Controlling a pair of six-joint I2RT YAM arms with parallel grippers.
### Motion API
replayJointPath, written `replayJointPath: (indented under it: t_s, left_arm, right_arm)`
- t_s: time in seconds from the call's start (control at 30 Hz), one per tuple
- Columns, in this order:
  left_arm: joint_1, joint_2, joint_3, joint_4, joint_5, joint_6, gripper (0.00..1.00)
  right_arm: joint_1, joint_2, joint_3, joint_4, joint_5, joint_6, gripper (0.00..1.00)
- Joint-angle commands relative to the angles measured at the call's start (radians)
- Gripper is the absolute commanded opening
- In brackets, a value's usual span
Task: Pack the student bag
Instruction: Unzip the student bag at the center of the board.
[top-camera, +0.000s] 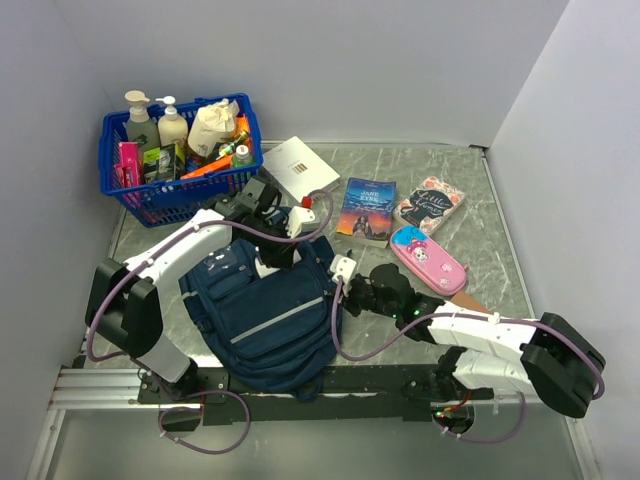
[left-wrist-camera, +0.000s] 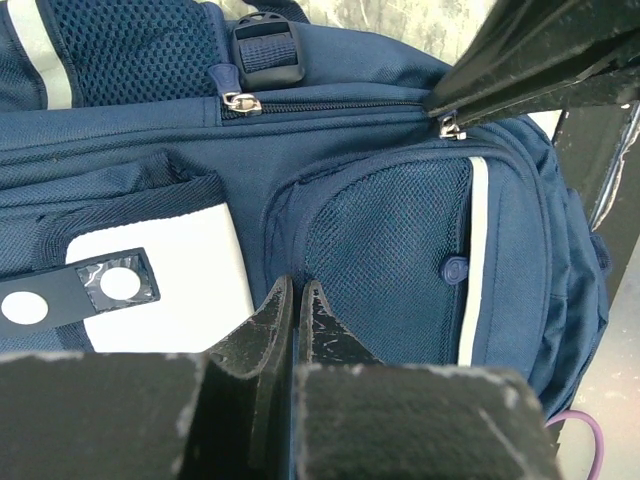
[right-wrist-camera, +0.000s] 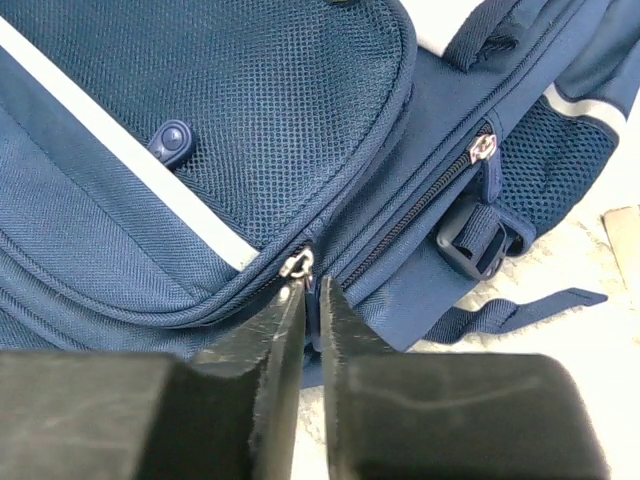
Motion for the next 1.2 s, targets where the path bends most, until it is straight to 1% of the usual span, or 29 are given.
replayJointPath:
  t_s: [0.0,0.03,0.13,0.17,0.27,0.47,0.53,0.63,0.8,0.83,0.97,1.07,1.17]
  left_arm:
    - [-0.002,-0.061,0.026,0.049,0.055,-0.023,0.01]
    - [-0.003,-0.061,0.02,0.064,0.046,-0.034,0.01]
    - [-0.002,-0.057,-0.001,0.153,-0.011,-0.107,0.01]
    - [-0.002,-0.052,-0.009,0.211,-0.034,-0.129,0.01]
    - [0.0,-0.029,-0.021,0.279,-0.105,-0.199,0.01]
    - [0.01,0.047,0.029,0.394,-0.266,-0.342,0.01]
    - [0.015,0.07,0.049,0.408,-0.31,-0.389,0.01]
    - [0.018,0.09,0.058,0.441,-0.329,-0.446,0.01]
    - [0.018,0.118,0.063,0.475,-0.307,-0.541,0.01]
    - [0.018,0.124,0.067,0.478,-0.3,-0.56,0.01]
    - [0.016,0.124,0.075,0.512,-0.275,-0.615,0.01]
    - [0.018,0.133,0.112,0.529,-0.251,-0.678,0.01]
    - [0.013,0.137,0.15,0.538,-0.251,-0.744,0.01]
  right_arm:
    - [0.003,-0.006,0.049,-0.023,-0.006,0.002,0.03]
    - [0.006,-0.025,0.047,-0.034,-0.003,0.005,0.0]
    - [0.021,-0.077,0.041,-0.085,0.022,0.019,0.0]
    - [0.03,-0.091,0.041,-0.094,0.034,0.03,0.0]
    - [0.043,-0.12,0.044,-0.148,0.056,0.053,0.0]
    - [0.087,-0.16,0.039,-0.226,0.09,0.117,0.0]
    - [0.098,-0.168,0.039,-0.246,0.093,0.142,0.0]
    - [0.124,-0.168,0.064,-0.299,0.105,0.172,0.0]
    - [0.155,-0.152,0.095,-0.312,0.087,0.209,0.0]
    - [0.159,-0.14,0.122,-0.321,0.083,0.215,0.0]
    - [0.181,-0.036,0.188,-0.376,0.057,0.255,0.0]
    - [0.19,0.025,0.216,-0.37,0.053,0.281,0.0]
    - [0.195,0.082,0.268,-0.405,0.1,0.292,0.0]
